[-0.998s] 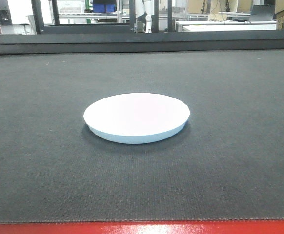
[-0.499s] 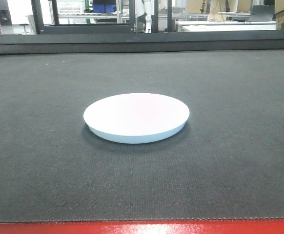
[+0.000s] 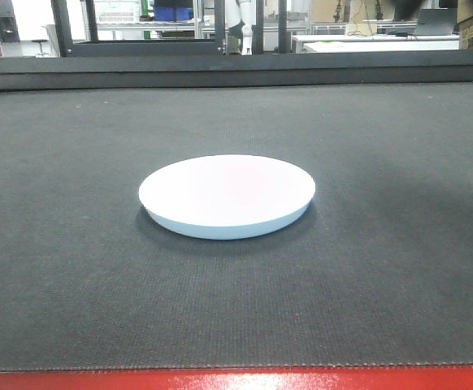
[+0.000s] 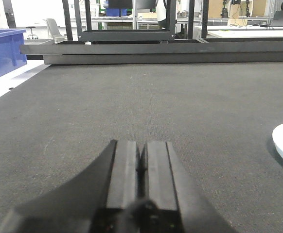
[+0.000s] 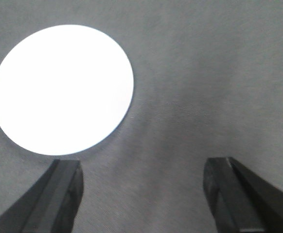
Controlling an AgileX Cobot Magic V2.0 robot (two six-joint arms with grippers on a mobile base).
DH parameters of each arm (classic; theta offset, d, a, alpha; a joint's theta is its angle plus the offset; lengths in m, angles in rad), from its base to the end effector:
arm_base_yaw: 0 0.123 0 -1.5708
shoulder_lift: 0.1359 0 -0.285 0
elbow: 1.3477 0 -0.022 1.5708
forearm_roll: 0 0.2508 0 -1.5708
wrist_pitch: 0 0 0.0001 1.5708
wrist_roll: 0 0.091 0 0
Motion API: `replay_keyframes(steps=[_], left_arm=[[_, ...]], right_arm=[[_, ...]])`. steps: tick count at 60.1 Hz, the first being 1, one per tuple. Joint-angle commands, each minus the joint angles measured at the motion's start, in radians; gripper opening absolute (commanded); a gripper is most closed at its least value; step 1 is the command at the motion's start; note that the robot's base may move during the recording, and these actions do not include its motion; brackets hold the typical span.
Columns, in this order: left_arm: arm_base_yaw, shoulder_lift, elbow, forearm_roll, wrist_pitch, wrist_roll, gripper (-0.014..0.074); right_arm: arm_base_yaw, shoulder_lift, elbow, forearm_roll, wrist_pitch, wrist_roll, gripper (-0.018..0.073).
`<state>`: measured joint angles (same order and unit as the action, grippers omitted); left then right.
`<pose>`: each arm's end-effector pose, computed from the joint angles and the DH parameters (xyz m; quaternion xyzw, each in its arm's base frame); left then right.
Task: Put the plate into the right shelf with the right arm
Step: 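Lower the open right gripper onto the rim of the white plate, then close the right gripper on the plate rim and lift it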
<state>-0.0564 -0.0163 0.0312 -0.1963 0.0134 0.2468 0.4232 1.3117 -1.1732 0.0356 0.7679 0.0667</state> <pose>0.0563 -0.0034 0.2023 0.0376 0.6849 -0.0030 0.7277 0.2531 0.1165 0.3484 -0.1577 0.9166 0.1047 0.3521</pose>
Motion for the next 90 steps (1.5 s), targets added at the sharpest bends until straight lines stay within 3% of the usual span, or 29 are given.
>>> replay_keyframes(steps=[1,17,34,48,65,77,90], left_arm=[[-0.001,-0.011,0.008,-0.002,-0.086,-0.002,-0.0047],[-0.001,-0.011,0.008,-0.002,-0.086,-0.002,-0.0047],[-0.001,-0.011,0.008,-0.002,-0.086,-0.002,-0.0047],[-0.001,-0.011,0.008,-0.002,-0.086,-0.002,-0.0047],[-0.001,-0.011,0.008,-0.002,-0.086,-0.002,-0.0047],[-0.001,-0.011,0.008,-0.002,-0.086,-0.002,-0.0047],[-0.001,-0.011,0.008,-0.002,-0.086,-0.002,-0.0047]], right_arm=[[0.055,0.092,-0.109,-0.055,-0.012,0.091,0.0601],[0.143,0.348,-0.264,-0.161,-0.01,0.298,0.0601],[0.141,0.525,-0.34,-0.285,-0.01,0.422,0.0566],[0.132,0.59,-0.343,-0.317,-0.056,0.433,0.0392],[0.115,0.61,-0.343,-0.317,-0.121,0.433,0.0328],[0.094,0.61,-0.341,-0.318,-0.125,0.433,0.0181],[0.092,0.634,-0.339,-0.313,-0.103,0.433,0.0173]])
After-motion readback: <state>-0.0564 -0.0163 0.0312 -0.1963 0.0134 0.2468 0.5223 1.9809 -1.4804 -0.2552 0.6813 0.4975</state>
